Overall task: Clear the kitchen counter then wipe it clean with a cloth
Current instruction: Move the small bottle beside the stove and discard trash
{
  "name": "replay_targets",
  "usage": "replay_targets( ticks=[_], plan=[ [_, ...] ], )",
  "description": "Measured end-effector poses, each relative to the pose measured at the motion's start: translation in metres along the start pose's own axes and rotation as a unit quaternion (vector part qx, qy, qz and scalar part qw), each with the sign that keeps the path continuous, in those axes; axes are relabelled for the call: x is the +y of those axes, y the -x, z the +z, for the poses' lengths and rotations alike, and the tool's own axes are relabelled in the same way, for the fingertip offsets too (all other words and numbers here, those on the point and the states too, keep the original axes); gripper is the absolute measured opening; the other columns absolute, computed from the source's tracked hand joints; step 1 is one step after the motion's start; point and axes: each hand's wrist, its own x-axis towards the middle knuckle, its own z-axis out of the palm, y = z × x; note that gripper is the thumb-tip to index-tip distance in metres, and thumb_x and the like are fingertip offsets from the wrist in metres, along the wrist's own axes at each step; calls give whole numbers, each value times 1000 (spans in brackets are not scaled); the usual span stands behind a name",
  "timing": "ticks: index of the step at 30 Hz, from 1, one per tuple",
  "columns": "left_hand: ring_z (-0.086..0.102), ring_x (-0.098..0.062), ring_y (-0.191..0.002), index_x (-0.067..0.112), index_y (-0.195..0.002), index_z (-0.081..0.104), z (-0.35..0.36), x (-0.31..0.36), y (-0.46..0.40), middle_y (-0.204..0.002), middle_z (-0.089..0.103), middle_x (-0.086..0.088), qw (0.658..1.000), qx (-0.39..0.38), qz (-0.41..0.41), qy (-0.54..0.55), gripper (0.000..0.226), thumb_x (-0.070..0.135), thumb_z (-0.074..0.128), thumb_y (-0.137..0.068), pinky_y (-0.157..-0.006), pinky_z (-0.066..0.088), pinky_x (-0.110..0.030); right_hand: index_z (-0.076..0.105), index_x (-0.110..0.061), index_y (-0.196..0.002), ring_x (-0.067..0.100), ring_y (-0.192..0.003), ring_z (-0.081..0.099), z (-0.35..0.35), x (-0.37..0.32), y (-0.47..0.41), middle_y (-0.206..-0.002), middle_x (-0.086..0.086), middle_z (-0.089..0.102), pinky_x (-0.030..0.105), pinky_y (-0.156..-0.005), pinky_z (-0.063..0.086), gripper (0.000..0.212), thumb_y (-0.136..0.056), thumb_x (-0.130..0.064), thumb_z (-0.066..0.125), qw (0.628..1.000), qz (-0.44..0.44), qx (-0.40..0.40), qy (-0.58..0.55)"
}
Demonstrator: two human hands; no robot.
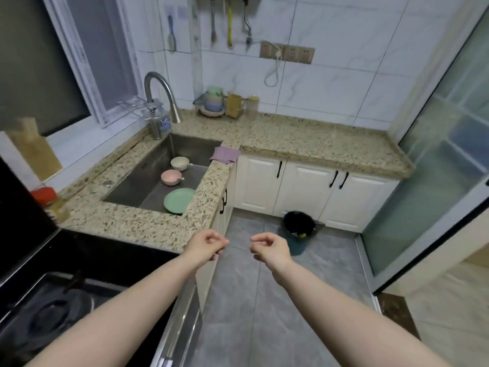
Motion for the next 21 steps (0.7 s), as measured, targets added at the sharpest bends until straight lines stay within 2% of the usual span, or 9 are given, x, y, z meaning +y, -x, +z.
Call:
replay_targets(
  ticks=[4, 10, 16, 21],
  plan=[
    [47, 2, -36, 8, -73, 54, 3, 31, -57, -56, 55, -2, 1000, -19, 6, -1, 22, 9, 64, -92, -38, 33, -12, 69, -5, -89, 12, -62, 60, -7, -13, -39, -66, 1, 62, 19, -58, 51, 15, -83, 7, 64, 1000, 6, 10, 14],
    [49, 2, -42, 9, -76, 62, 23, 59, -126, -64, 58, -2, 999, -34, -2, 18, 21, 13, 58, -97, -41, 34, -11, 69, -6, -87, 15, -62, 61, -22, -31, -114, -69, 6, 64, 22, -58, 52, 13, -88, 4, 62, 998, 15, 59, -22],
    [51, 0, -44, 8, -80, 63, 42, 75, -195, -68, 61, -3, 1000, -3, -10, 11, 15, 9, 60, -94, -41, 35, -12, 67, -6, -84, 13, -58, 58, -36, -47, -201, -68, 6, 62, 21, -55, 52, 13, -89, 4, 61, 998, 23, 37, -35],
    [53, -3, -45, 6, -81, 61, 56, 96, -250, -65, 60, -7, 999, 48, -18, 2, 14, 5, 59, -94, -39, 35, -13, 67, -9, -82, 11, -59, 57, -42, -71, -275, -68, 5, 61, 20, -56, 49, 15, -90, 2, 61, 999, 31, -16, -24]
  ],
)
